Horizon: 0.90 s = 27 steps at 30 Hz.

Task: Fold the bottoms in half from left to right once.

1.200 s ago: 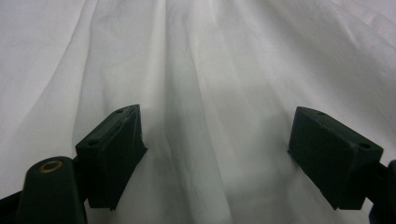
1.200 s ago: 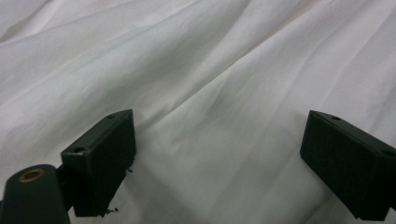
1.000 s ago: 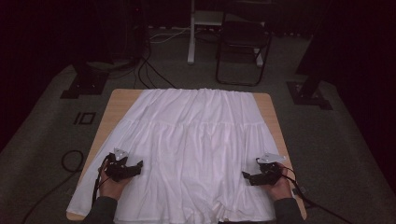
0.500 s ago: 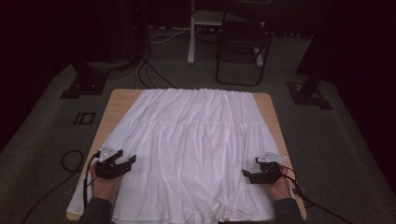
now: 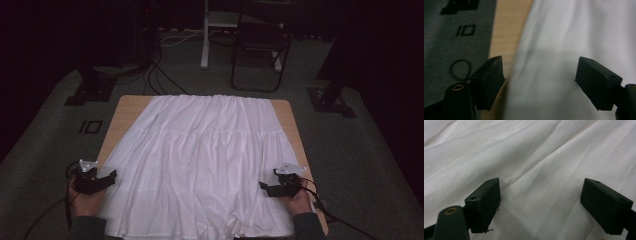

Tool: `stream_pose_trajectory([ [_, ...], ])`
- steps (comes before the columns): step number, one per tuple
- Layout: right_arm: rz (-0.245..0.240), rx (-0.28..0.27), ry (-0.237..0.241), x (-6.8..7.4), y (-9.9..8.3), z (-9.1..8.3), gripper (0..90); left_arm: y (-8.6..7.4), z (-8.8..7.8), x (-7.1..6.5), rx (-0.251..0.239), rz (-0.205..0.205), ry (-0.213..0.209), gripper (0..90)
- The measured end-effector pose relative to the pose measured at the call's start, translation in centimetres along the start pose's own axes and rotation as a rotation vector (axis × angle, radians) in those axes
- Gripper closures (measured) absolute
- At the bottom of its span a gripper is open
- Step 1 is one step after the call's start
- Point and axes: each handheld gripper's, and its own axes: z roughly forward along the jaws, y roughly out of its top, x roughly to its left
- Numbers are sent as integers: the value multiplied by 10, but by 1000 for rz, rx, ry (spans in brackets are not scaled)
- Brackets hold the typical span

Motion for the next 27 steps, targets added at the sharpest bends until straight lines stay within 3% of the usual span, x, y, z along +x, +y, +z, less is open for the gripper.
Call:
stream_pose_trajectory([
  [5,-2,-1,3,0,0,0,156,-2,0,3,-1,-17,-12,194],
  [8,-2,-1,3,0,0,0,155,-3,-2,2,6,-7,-28,194],
  [10,-4,-2,3,0,-1,0,156,-7,-8,0,19,22,-58,198],
  [12,2,-13,-7,1,-2,-3,304,-9,-12,-1,22,33,-71,334],
  [13,2,-13,-7,1,-2,-3,304,-9,-15,-1,18,40,-81,334],
  [14,3,-7,-2,0,-2,-12,603,-9,-16,-1,13,46,-95,591],
  [15,3,-7,-2,0,-2,-12,603,-10,-18,-1,14,48,-104,591],
  [17,30,-49,-97,-2,-3,-28,573,-9,-18,-1,17,51,-121,744],
  [18,114,-90,-141,-13,-7,-44,474,-9,-18,-3,18,67,-134,848],
  [19,114,-90,-141,-13,-7,-44,474,-9,-18,-3,18,67,-134,865],
  [21,158,-84,-248,-23,-15,-57,371,-9,-19,-6,24,91,-116,873],
  [22,206,-58,-310,-30,-25,-64,253,-8,-19,-8,24,94,-107,876],
  [23,206,-58,-310,-30,-25,-64,253,-9,-19,-8,24,93,-103,876],
  [25,250,-51,-339,-35,-33,-68,206,-9,-19,-8,19,85,-105,872],
  [26,286,-51,-314,-39,-38,-69,184,-10,-19,-6,16,75,-113,868],
  [27,286,-51,-314,-39,-38,-69,184,-10,-19,-6,16,75,-113,865],
])
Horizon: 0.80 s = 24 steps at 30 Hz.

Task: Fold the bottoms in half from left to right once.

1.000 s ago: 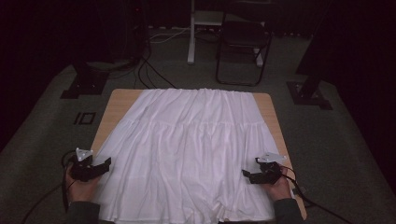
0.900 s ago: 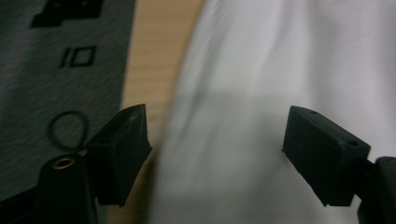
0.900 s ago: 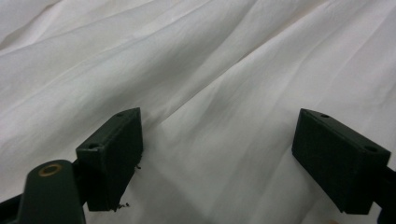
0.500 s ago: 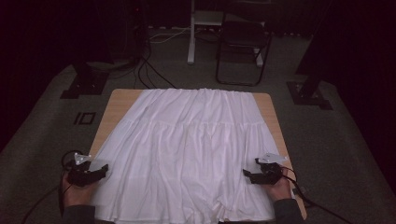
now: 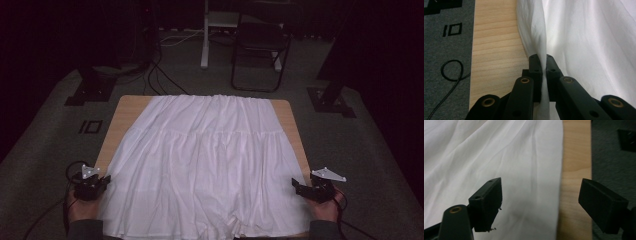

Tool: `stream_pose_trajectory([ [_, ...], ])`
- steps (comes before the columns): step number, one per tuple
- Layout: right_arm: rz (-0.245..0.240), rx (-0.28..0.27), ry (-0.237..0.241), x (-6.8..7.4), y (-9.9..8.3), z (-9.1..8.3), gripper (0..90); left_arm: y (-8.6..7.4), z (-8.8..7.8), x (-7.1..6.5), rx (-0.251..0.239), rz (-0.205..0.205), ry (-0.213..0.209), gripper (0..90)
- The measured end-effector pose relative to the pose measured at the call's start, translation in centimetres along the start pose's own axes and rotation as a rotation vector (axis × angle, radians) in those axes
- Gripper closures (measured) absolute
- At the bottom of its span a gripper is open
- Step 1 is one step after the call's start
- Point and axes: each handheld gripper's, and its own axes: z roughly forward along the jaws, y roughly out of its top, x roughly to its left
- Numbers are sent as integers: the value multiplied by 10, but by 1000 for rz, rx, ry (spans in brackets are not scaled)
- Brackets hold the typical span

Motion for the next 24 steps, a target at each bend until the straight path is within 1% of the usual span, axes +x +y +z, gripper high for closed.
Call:
stream_pose_trajectory([
  [1,8,12,12,-1,-1,1,169,0,0,1,2,-4,-3,865],
  [2,8,12,12,-1,-1,1,169,0,0,1,2,-4,-3,863],
  [3,7,23,26,0,-2,3,162,-1,0,2,-3,-13,-13,863],
  [4,-10,51,39,3,-3,8,136,-1,0,3,-5,-15,-16,861],
  [5,-24,71,24,5,-3,10,136,-1,0,4,-6,-17,-20,861],
  [7,-55,114,23,9,-4,16,135,-1,0,4,-7,-19,-21,861],
  [8,-55,114,23,9,-4,16,135,-1,0,4,-7,-19,-21,861],
  [9,-50,101,39,9,-5,18,146,-1,0,3,-6,-16,-17,861],
  [10,-60,95,52,9,-4,18,259,-1,0,3,-4,-14,-15,864],
  [11,-64,87,55,9,-3,16,426,0,0,2,-1,-9,-12,869],
  [12,-68,88,62,8,-1,14,636,0,0,1,2,-2,-9,872],
  [13,-67,92,63,6,0,13,765,1,0,1,9,13,2,876],
  [14,-57,95,54,4,0,12,830,3,0,0,17,23,28,881],
  [15,-46,95,52,2,-1,12,867,5,-1,1,20,33,56,883],
  [16,-29,91,62,0,-2,12,871,7,-3,4,11,30,74,884],
  [18,-7,85,82,-5,-3,11,869,12,-10,16,-23,-10,117,886],
  [19,-2,82,86,-6,-4,11,867,13,-15,23,-42,-31,149,887],
  [20,1,81,88,-7,-4,10,865,14,-19,29,-64,-45,195,887],
  [21,-1,81,87,-8,-4,10,863,16,-22,34,-75,-48,251,888],
  [22,-2,82,86,-8,-4,10,862,19,-26,39,-74,-45,317,888],
  [24,-8,82,82,-7,-4,10,858,25,-31,49,-57,-39,446,888],
])
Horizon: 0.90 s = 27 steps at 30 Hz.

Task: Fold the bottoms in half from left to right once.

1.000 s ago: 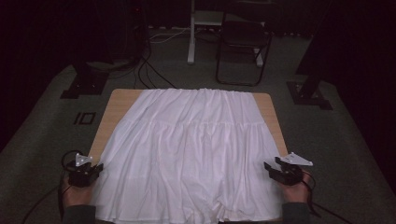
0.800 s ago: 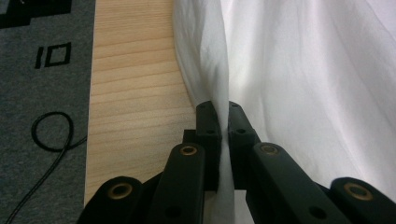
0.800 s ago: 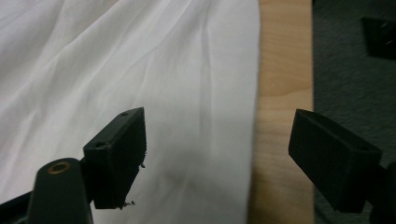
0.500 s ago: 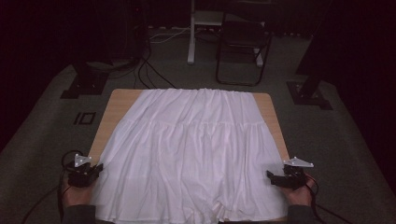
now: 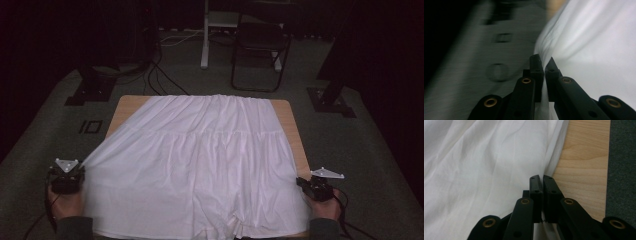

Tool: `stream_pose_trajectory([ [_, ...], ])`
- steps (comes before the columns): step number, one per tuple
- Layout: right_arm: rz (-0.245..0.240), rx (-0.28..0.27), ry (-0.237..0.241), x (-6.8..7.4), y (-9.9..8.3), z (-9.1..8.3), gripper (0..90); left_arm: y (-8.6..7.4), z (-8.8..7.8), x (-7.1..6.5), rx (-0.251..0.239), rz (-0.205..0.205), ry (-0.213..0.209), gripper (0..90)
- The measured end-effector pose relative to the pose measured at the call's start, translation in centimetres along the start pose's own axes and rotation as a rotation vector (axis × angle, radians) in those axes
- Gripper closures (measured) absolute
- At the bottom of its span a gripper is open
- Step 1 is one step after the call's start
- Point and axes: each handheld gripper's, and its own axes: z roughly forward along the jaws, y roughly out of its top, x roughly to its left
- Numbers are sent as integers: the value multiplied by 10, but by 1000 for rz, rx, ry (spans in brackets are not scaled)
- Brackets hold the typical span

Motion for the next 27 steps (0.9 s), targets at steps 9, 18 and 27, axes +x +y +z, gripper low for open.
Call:
stream_pose_trajectory([
  [9,-17,2,9,3,0,0,858,19,-7,19,50,72,342,890],
  [18,-8,-8,24,3,-1,1,846,39,-67,-24,-131,93,-86,886],
  [27,-2,-15,46,4,-1,3,848,78,-124,-102,-297,143,-849,885],
])
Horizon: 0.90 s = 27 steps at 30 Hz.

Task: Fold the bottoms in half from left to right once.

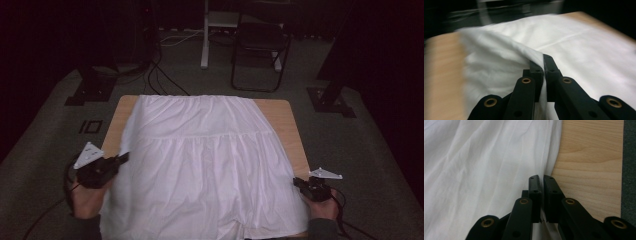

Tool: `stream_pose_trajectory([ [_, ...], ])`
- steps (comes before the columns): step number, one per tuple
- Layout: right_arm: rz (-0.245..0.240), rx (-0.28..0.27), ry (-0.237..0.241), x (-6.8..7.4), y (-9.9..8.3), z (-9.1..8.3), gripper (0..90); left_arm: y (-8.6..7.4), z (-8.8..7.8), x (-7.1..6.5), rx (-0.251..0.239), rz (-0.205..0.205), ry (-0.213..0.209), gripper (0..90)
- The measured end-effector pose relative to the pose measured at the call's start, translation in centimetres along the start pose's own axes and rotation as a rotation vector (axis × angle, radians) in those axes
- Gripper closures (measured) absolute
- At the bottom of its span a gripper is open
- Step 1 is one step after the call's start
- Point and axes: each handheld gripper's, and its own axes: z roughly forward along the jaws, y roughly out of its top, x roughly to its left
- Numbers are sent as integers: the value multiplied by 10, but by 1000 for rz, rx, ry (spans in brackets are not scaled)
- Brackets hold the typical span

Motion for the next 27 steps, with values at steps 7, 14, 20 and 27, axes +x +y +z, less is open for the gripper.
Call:
stream_pose_trajectory([
  [7,2,-3,2,0,0,1,855,39,65,-75,-59,74,-363,885],
  [14,-3,-4,-2,0,0,1,858,37,138,-146,23,178,-517,880],
  [20,-7,15,-29,5,4,1,631,9,175,-148,98,141,-516,585],
  [27,-35,-107,-71,39,33,-22,436,-4,134,-98,53,117,-352,493],
])
